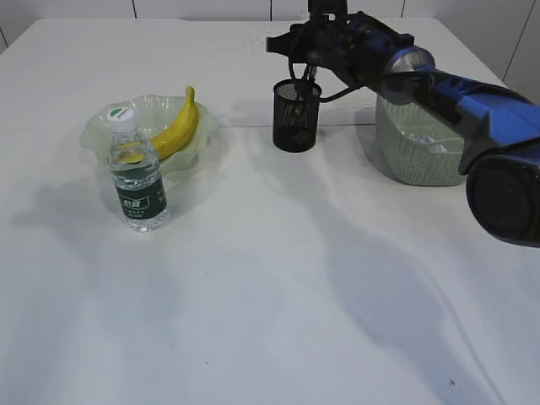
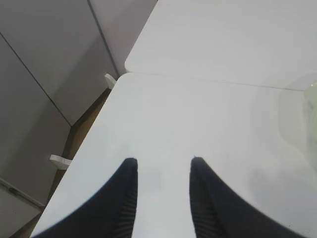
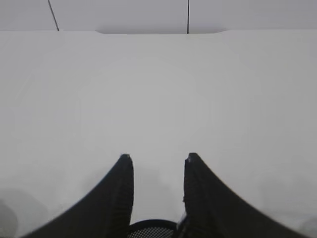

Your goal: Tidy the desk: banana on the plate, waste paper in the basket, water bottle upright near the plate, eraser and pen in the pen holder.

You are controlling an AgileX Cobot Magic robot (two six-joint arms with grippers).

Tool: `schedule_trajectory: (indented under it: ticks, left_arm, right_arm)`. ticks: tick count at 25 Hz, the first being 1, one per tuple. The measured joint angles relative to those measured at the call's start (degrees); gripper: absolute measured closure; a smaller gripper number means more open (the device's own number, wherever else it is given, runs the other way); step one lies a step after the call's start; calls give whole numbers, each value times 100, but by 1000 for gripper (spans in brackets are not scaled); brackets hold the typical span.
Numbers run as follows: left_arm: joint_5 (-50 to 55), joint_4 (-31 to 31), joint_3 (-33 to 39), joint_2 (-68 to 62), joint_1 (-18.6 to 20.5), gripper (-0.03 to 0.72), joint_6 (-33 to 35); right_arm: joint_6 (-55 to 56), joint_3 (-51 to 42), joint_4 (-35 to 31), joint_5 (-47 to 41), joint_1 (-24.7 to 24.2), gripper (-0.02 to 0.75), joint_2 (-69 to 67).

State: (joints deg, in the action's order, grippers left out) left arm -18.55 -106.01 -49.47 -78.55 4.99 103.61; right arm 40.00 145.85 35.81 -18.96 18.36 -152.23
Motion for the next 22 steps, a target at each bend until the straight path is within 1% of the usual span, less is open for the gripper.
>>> schedule_trajectory:
  ticks: [5, 12, 15, 22]
  left_arm:
    - [0, 0, 0, 0, 0, 445, 0]
    - [64, 9, 0, 0, 0, 445, 0]
    - [147, 9, 0, 0, 0, 445, 0]
    - [489, 22, 0, 0, 0, 445, 0]
  right_arm:
    - [0, 52, 277, 0, 0, 473, 227]
    - [0, 436, 312, -106, 0, 473, 448]
    - [0, 556, 301, -436, 0, 473, 667]
    - [-10, 615, 234, -1686, 0, 473, 1496]
